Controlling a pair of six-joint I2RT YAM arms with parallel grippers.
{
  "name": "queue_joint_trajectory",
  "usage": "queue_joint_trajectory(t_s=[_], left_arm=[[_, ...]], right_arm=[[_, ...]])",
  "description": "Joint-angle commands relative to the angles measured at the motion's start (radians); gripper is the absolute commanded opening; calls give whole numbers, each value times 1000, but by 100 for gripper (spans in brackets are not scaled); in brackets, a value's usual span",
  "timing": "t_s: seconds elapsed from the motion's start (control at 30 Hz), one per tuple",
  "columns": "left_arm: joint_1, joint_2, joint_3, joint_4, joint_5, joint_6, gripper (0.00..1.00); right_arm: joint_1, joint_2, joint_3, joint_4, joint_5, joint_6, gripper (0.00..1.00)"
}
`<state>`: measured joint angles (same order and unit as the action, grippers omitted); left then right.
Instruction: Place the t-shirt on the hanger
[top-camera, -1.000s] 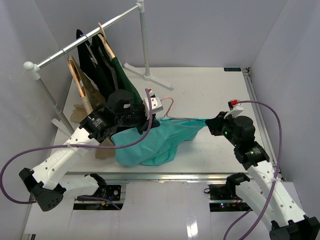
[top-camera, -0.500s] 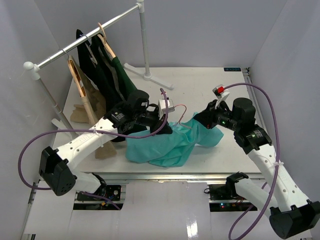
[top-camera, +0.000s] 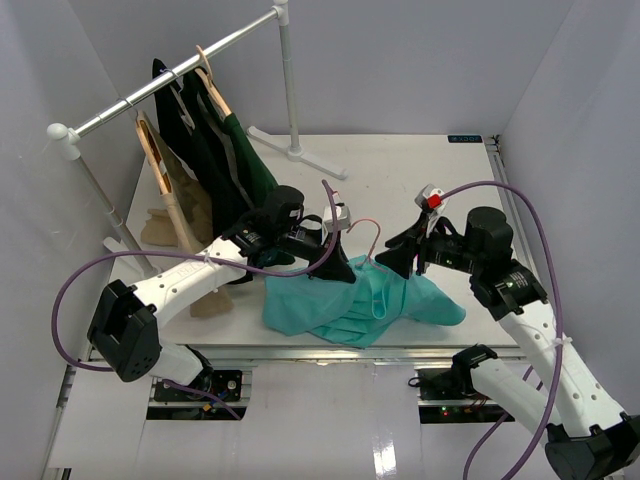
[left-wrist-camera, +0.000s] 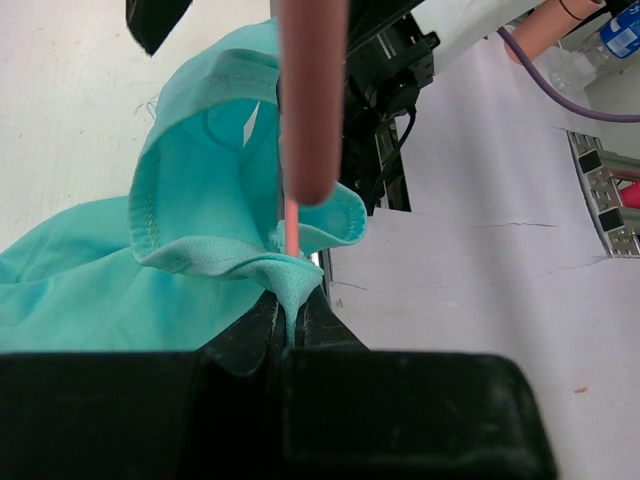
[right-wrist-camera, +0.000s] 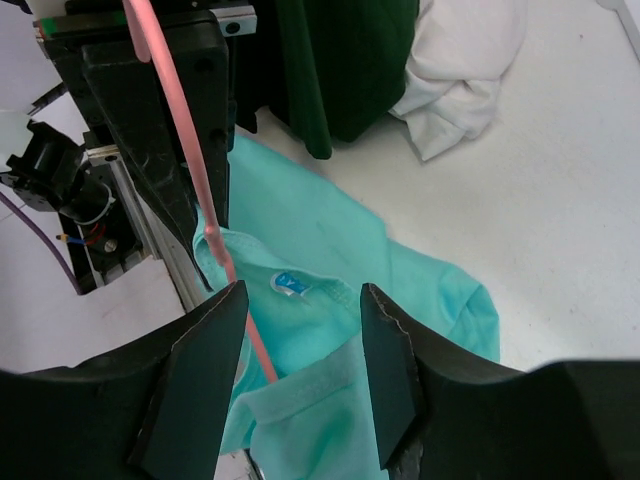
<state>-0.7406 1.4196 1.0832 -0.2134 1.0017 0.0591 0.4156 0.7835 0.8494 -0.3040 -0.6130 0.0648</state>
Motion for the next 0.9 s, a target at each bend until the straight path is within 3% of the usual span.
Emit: queue_joint_trajectory(t_s=[0.0, 0.2, 0.4, 0.7, 0.87], left_arm=[[4, -29, 16, 72, 87, -30, 0], [6, -26, 9, 81, 76, -43, 0], [4, -12, 23, 86, 86, -51, 0], [13, -52, 20, 68, 65, -69, 0], [21, -66, 20, 47, 74, -64, 0]], right_arm=[[15, 27, 14, 131, -118, -16, 55], [69, 83, 2, 259, -182, 23, 54], [141, 131, -30, 346, -141, 50, 49], [143, 61, 6, 196, 108, 17, 55], [141, -12, 49, 79, 106, -36, 57]])
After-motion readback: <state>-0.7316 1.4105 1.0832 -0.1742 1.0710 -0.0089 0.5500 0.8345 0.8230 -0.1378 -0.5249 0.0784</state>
